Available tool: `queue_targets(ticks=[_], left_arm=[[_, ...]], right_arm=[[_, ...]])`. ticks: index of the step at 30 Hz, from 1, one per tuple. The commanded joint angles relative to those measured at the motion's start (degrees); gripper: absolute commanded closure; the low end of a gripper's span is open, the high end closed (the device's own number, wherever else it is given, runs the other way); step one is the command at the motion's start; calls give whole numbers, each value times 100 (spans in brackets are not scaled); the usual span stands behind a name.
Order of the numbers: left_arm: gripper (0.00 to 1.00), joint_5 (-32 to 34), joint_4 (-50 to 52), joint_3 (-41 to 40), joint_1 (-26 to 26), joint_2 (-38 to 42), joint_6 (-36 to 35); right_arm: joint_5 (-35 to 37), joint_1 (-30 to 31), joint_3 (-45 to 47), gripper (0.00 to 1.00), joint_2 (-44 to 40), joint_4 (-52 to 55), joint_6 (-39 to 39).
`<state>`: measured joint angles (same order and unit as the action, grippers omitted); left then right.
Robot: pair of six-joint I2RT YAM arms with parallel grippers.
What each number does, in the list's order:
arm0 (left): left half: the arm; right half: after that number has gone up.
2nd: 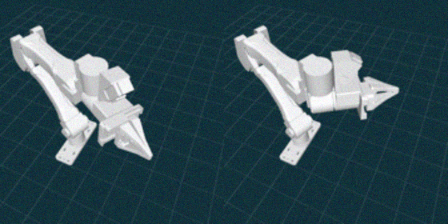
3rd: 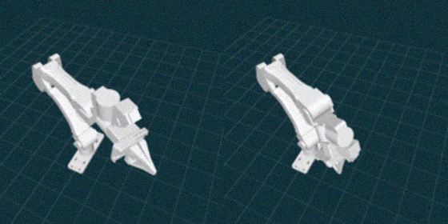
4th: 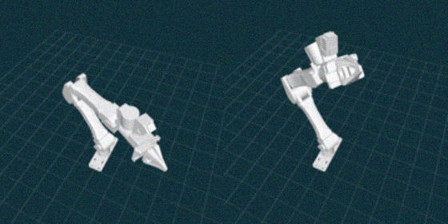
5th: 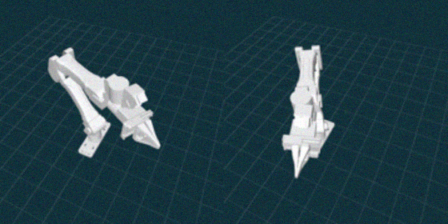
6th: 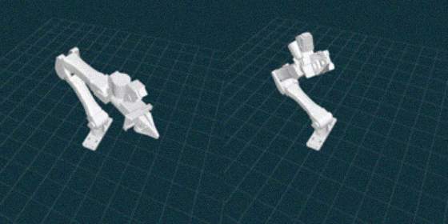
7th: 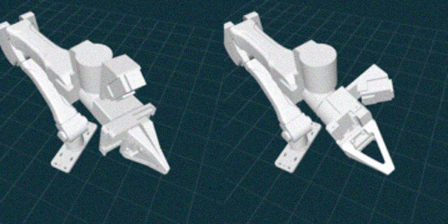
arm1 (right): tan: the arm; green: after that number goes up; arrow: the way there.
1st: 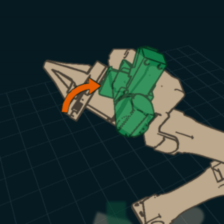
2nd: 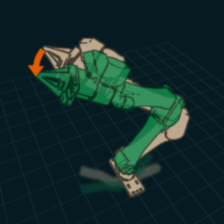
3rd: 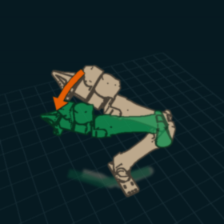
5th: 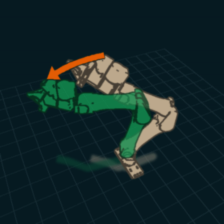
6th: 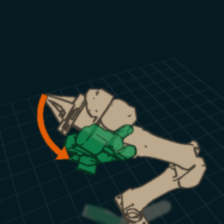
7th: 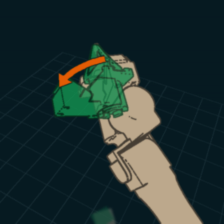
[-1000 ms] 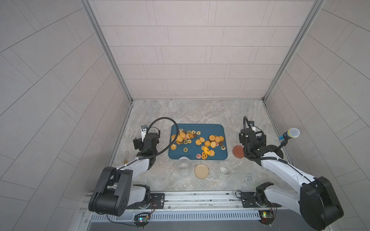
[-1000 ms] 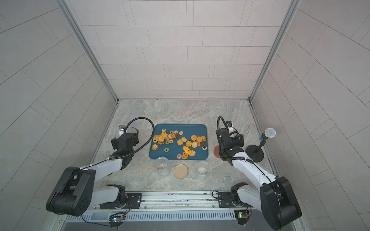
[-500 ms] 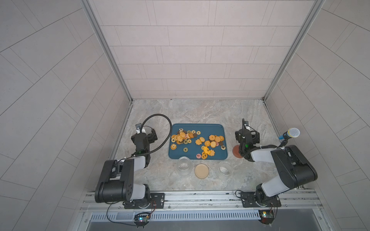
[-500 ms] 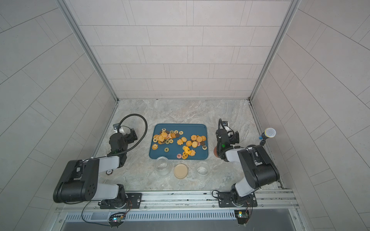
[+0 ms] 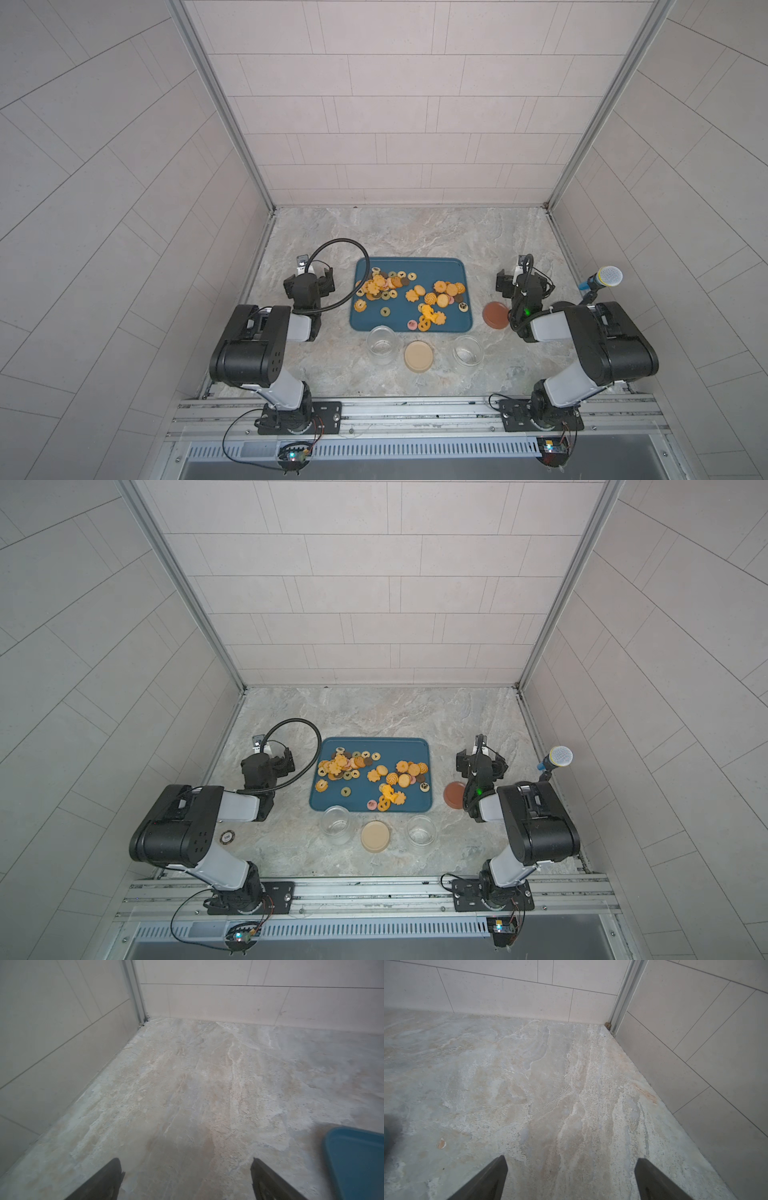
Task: Pour the cookies out of the jar
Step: Reset both arms
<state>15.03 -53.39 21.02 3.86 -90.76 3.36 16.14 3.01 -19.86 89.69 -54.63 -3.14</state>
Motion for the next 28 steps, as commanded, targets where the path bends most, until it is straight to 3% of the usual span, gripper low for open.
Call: queue_targets(ticks=[1, 23, 28], left_arm=[[0, 875, -251, 58, 226, -41, -221], [0, 879, -160, 111, 247, -49, -241], [0, 472, 0, 160, 52, -25, -133]], right_arm=[[-103, 51, 20, 0, -48, -138, 111], [-181, 43, -126, 0, 59, -30, 142], [-282, 1, -52, 0, 29, -126, 135]])
